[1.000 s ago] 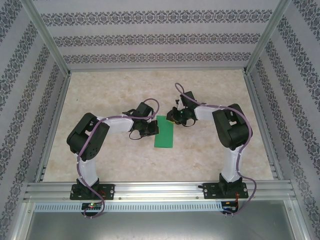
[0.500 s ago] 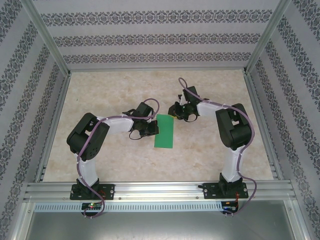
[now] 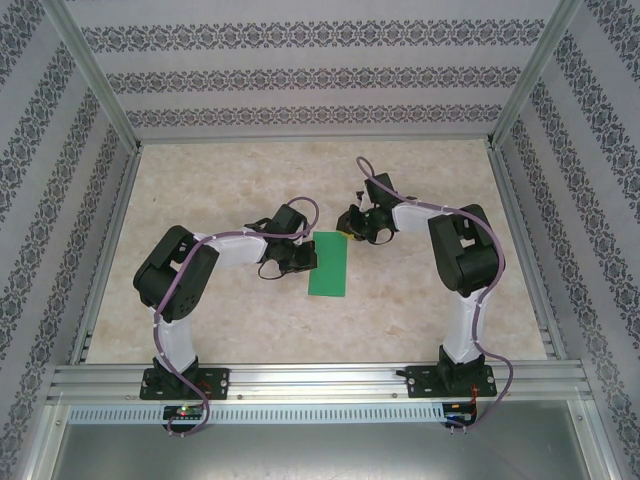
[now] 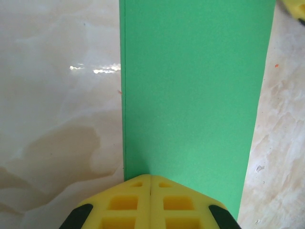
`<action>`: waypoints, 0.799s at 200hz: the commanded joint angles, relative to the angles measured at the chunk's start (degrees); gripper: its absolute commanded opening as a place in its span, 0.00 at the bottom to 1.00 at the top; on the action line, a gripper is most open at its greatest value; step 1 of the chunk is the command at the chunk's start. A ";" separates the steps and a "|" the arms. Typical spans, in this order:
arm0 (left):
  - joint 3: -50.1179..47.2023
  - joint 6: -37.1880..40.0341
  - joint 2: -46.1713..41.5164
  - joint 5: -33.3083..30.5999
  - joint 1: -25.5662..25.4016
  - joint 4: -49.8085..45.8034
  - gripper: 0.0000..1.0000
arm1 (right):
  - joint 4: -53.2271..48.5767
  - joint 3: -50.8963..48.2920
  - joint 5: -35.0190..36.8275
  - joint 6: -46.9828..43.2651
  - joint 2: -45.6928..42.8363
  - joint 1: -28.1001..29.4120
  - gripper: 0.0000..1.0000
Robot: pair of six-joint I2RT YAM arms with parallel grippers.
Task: Fold a paper plane with a square sheet of paper (pick it up from the middle)
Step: Fold the square sheet of paper in half at the center of the table.
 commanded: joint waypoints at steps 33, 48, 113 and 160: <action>-0.67 1.37 0.79 -2.33 -0.83 -5.54 0.00 | 1.83 1.46 -0.72 2.20 1.23 0.23 0.21; -0.72 1.42 0.76 -2.18 -0.88 -5.53 0.00 | 4.19 -0.30 0.01 3.62 1.99 0.14 0.21; -0.96 1.59 0.62 -1.95 -0.88 -5.54 0.00 | 4.01 -1.73 2.42 3.96 1.41 0.20 0.21; -0.55 1.59 0.70 -1.91 -0.90 -5.70 0.00 | 5.66 -6.23 -0.61 3.50 -8.74 0.62 0.22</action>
